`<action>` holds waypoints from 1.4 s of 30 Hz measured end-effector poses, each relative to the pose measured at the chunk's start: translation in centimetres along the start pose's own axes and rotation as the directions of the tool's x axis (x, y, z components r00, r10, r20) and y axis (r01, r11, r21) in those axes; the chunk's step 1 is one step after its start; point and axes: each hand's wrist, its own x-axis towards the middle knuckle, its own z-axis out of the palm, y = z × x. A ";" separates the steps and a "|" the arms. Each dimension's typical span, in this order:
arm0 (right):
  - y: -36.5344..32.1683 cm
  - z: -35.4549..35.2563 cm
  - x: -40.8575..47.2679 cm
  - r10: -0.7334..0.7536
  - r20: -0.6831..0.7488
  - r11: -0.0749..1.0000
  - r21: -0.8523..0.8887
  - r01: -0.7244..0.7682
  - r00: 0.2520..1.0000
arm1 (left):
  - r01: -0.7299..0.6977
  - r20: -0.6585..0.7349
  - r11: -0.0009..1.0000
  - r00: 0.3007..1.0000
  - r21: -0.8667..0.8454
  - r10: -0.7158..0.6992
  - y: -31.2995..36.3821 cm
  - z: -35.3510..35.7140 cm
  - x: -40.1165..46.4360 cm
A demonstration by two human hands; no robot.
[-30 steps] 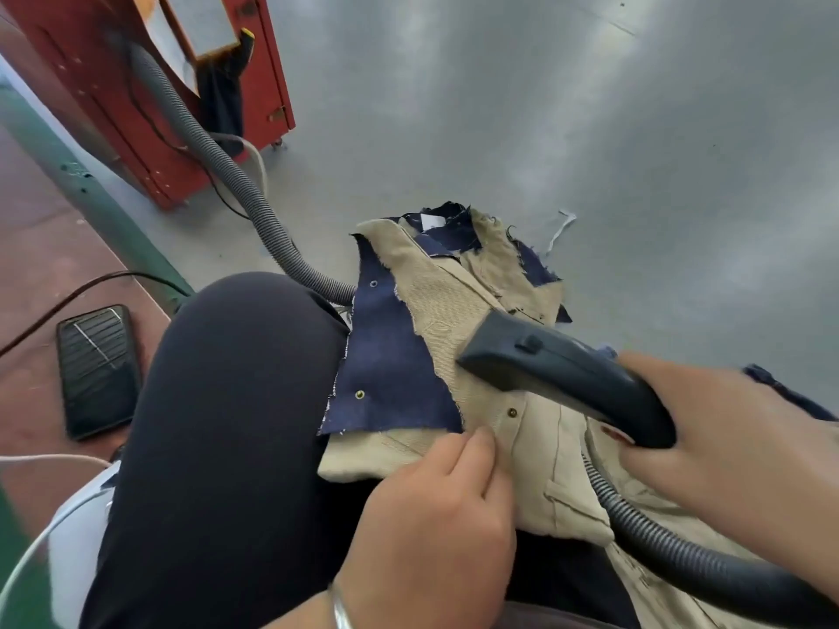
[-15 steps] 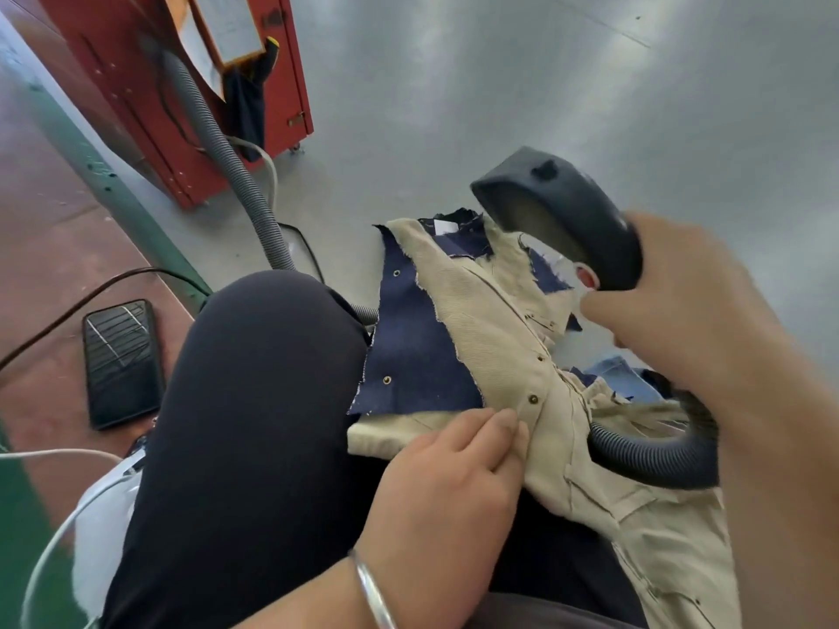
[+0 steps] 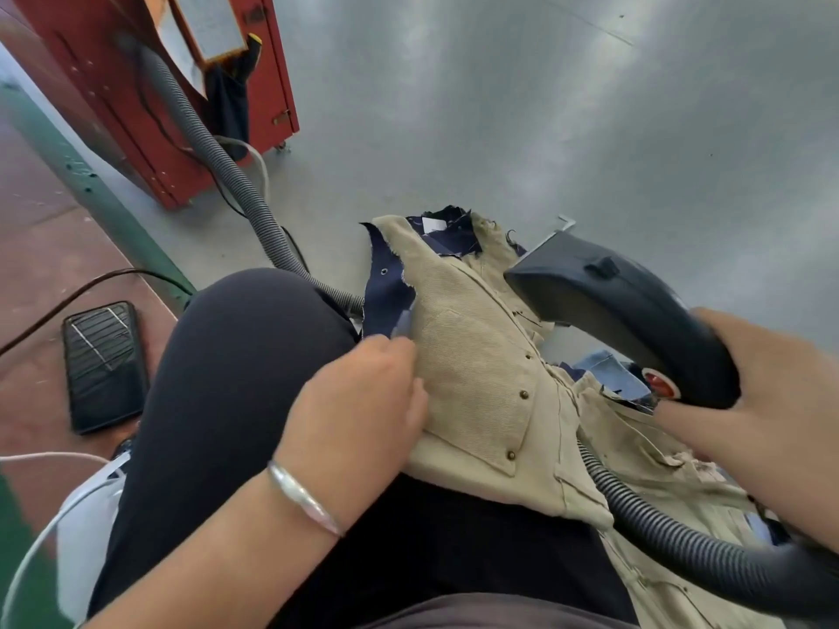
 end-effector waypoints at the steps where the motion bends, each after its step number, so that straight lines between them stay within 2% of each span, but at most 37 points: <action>1: -0.1 -0.3 -0.1 -0.008 -0.012 1.000 0.003 0.008 1.000 | 0.048 -0.024 0.998 0.999 -0.044 -0.049 -0.8 -0.2 0.4; 3: -0.2 -0.6 -0.2 -0.023 -0.001 1.000 -0.021 0.023 1.000 | 0.124 -0.092 0.987 0.987 -0.100 -0.133 -2.6 -1.0 0.8; 5: -0.3 -0.6 -0.5 -0.020 0.034 0.998 -0.051 0.022 0.999 | 0.172 -0.144 0.985 0.974 -0.034 -0.175 -4.0 -1.5 0.8; 7: -0.5 -0.5 -0.9 -0.009 0.085 0.997 -0.080 0.016 0.996 | 0.155 -0.115 0.984 0.983 0.084 -0.145 -4.3 -1.4 0.5; 10: -0.6 -0.2 -1.5 -0.024 0.138 0.987 -0.153 0.045 0.990 | 0.039 -0.030 0.973 0.999 0.228 -0.033 -3.5 -0.8 -0.5; 12: -0.7 0.0 -1.9 -0.043 0.143 0.972 -0.224 0.075 0.989 | -0.032 -0.029 0.978 0.999 0.206 0.039 -3.0 0.0 -1.5; 14: -1.6 0.7 -2.2 -0.054 0.192 0.948 -0.298 0.110 0.980 | -0.067 -0.010 0.992 0.998 0.106 0.068 -2.2 0.8 -2.9; 16: -2.7 1.2 -1.9 -0.033 0.258 0.916 -0.378 0.132 0.966 | -0.057 0.023 0.998 0.998 0.033 0.056 -1.1 1.5 -4.0; 19: -4.3 2.0 -0.1 -0.039 0.299 0.897 -0.410 0.165 0.953 | -0.048 0.083 0.998 0.996 0.035 0.045 -0.1 2.4 -4.5; 23: -6.6 2.8 3.7 -0.076 0.261 0.943 -0.296 0.154 0.962 | -0.017 0.151 1.000 0.988 -0.007 0.018 0.1 2.3 -4.6; 27: -7.3 3.8 8.6 -0.078 0.205 0.979 -0.168 0.113 0.976 | -0.060 0.148 0.997 0.987 -0.054 0.067 -0.4 2.5 -5.6; 30: -5.9 2.3 10.0 -0.052 0.098 0.996 -0.067 0.059 0.994 | -0.074 0.036 0.992 0.996 -0.106 0.079 -0.6 3.1 -5.4; 33: -3.8 -0.4 8.6 -0.015 0.049 1.000 0.028 0.014 0.999 | -0.111 -0.120 0.991 0.988 -0.079 0.101 -0.7 3.5 -4.5; 37: -2.8 -2.1 3.7 -0.004 0.054 1.000 0.024 0.003 0.999 | -0.116 -0.254 0.991 0.962 -0.061 0.097 0.9 3.3 -2.2; 40: -2.2 -1.9 0.7 0.009 0.097 1.000 0.026 -0.012 0.995 | -0.131 -0.251 0.989 0.962 -0.074 0.109 2.7 2.9 -0.8; 42: -1.7 -1.5 -0.6 0.013 0.122 0.999 -0.035 -0.009 0.992 | -0.138 -0.208 0.986 0.971 -0.095 0.116 2.7 2.8 -1.1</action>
